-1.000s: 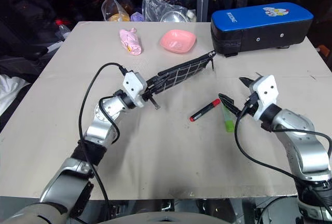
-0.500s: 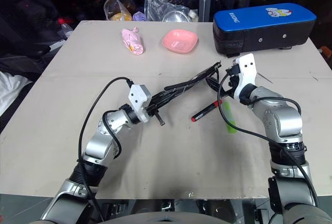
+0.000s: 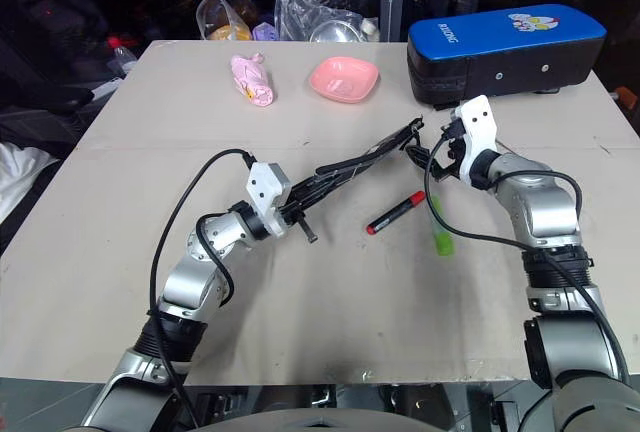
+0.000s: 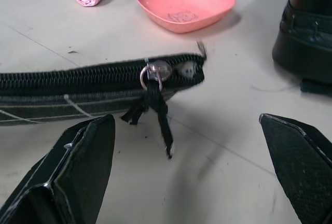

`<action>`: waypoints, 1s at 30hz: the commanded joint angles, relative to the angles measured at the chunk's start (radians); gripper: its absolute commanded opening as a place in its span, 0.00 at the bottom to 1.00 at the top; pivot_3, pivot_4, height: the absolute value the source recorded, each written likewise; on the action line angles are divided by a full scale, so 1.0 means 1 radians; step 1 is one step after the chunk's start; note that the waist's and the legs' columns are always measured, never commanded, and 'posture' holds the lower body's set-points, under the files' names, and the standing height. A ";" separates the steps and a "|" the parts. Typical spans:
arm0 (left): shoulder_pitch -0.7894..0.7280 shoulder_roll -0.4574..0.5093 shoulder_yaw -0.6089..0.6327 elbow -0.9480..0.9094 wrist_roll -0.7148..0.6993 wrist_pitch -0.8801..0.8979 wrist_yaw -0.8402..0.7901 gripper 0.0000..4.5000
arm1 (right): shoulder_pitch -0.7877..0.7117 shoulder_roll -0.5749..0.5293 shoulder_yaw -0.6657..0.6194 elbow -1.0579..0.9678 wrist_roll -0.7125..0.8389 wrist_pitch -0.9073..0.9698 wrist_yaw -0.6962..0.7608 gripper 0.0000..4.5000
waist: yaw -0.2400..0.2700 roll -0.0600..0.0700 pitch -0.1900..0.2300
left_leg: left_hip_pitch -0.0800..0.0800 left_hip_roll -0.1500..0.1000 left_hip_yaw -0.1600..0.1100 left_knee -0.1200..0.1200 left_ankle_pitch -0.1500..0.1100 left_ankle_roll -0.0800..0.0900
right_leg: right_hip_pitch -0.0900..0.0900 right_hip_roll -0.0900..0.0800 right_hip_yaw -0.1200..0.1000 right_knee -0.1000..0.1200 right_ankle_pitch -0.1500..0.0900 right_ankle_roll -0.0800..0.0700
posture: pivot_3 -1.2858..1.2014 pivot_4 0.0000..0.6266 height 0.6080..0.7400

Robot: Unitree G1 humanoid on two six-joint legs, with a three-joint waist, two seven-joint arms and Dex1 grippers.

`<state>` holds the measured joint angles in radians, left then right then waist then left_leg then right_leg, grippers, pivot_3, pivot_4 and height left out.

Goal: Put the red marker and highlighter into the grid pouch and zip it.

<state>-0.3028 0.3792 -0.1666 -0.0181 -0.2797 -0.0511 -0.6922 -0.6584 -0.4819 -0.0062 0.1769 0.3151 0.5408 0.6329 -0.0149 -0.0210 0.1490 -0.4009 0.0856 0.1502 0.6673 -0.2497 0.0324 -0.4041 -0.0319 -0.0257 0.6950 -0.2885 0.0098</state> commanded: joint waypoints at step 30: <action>0.009 -0.028 0.018 -0.052 0.026 0.001 -0.021 0.00 | -0.068 0.028 0.015 0.051 -0.065 -0.065 0.066 0.53 | 0.000 0.000 0.000 | 0.000 0.000 0.000 -0.001 0.000 0.000 | 0.000 -0.001 0.000 -0.001 0.000 0.000 | 0.52 0.24 1.00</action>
<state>-0.2819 0.3571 -0.1590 -0.0197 -0.2567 -0.0486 -0.7149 -0.6939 -0.4519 0.0286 0.2454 0.2499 0.5022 0.7038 -0.0146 -0.0205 0.1494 -0.4010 0.0860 0.1506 0.6662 -0.2498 0.0324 -0.4043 -0.0331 -0.0261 0.6941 -0.2885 0.0097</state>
